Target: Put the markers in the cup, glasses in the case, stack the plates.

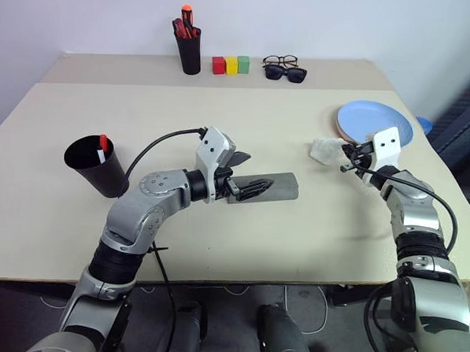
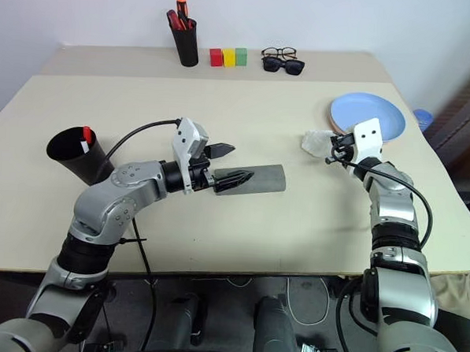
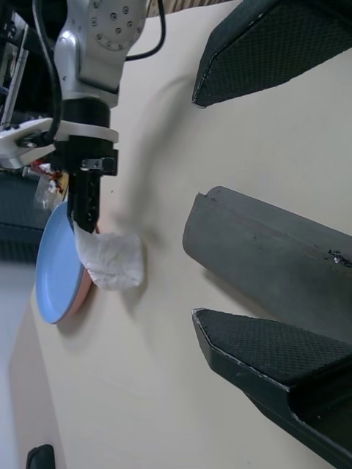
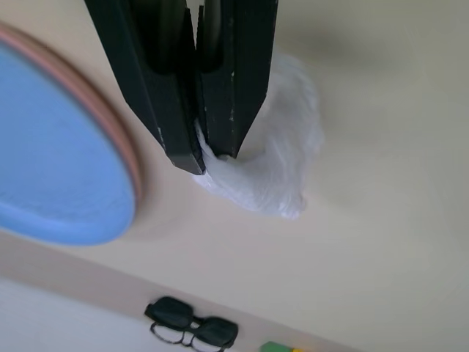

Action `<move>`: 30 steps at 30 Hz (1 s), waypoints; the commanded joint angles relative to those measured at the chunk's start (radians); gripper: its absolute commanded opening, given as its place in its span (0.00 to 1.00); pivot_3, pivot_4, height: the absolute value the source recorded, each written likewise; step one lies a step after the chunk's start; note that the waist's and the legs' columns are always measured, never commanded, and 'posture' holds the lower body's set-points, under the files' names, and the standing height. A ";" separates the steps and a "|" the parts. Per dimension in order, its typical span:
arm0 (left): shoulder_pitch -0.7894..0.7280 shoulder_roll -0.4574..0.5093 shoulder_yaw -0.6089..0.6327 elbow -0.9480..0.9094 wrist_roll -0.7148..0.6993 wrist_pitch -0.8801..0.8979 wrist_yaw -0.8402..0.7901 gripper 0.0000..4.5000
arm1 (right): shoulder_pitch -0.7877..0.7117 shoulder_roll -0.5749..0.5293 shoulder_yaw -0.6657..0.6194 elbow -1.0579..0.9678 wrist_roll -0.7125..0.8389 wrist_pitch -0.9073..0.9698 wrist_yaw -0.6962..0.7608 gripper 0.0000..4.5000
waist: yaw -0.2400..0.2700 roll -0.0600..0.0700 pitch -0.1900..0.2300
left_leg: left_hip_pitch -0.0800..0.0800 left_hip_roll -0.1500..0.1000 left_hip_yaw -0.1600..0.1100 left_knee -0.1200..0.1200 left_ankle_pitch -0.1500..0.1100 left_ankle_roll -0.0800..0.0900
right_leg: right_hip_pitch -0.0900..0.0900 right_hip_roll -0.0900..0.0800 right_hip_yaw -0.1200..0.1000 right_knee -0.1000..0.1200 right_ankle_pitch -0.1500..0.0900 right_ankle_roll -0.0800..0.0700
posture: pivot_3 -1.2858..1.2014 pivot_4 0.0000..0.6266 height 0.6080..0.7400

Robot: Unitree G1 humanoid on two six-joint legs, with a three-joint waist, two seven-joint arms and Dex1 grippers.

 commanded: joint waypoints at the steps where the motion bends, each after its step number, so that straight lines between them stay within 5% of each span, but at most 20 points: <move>1: 0.001 0.002 0.003 -0.035 -0.002 -0.014 0.001 1.00 | -0.047 -0.027 -0.011 0.000 0.013 -0.007 -0.007 0.01 | 0.000 0.000 0.000 | 0.000 0.000 0.000 0.000 0.000 0.000 | 0.000 0.000 0.000 0.000 0.000 0.000 | 0.52 0.24 1.00; 14: 0.023 0.002 0.004 -0.060 -0.010 -0.001 0.020 1.00 | -0.085 -0.072 -0.009 -0.022 0.029 0.024 0.053 0.01 | 0.004 0.000 0.000 | -0.001 0.000 0.000 0.000 0.000 0.000 | 0.000 0.000 0.000 -0.001 0.000 0.000 | 0.52 0.24 1.00; 21: 0.020 0.001 0.007 -0.066 -0.014 0.007 0.024 1.00 | -0.301 -0.146 0.021 0.326 -0.087 -0.142 -0.181 0.01 | -0.002 0.000 0.000 | -0.001 0.000 0.000 0.000 0.000 0.000 | -0.001 0.000 0.000 -0.001 0.000 -0.001 | 0.52 0.24 1.00; 24: 0.033 0.008 0.010 -0.084 -0.017 0.017 0.030 1.00 | -0.382 -0.169 0.059 0.454 -0.157 -0.178 -0.303 0.20 | -0.001 0.000 0.000 | -0.001 0.000 0.000 -0.001 0.000 0.000 | -0.002 0.000 0.000 -0.001 -0.002 -0.004 | 0.52 0.24 1.00; 27: 0.045 0.013 0.021 -0.110 -0.023 0.036 0.045 1.00 | -0.421 -0.173 0.090 0.505 -0.208 -0.212 -0.393 0.52 | -0.001 0.000 0.000 | -0.002 0.000 0.000 -0.001 0.000 0.000 | -0.002 0.000 0.000 -0.001 -0.002 -0.004 | 0.52 0.24 1.00; 30: 0.052 0.020 0.035 -0.123 -0.024 0.047 0.059 1.00 | -0.435 -0.176 0.093 0.519 -0.216 -0.230 -0.401 0.52 | 0.000 0.000 0.000 | -0.002 0.000 0.000 -0.001 0.000 0.000 | -0.002 0.000 0.000 -0.001 -0.002 -0.004 | 0.52 0.24 1.00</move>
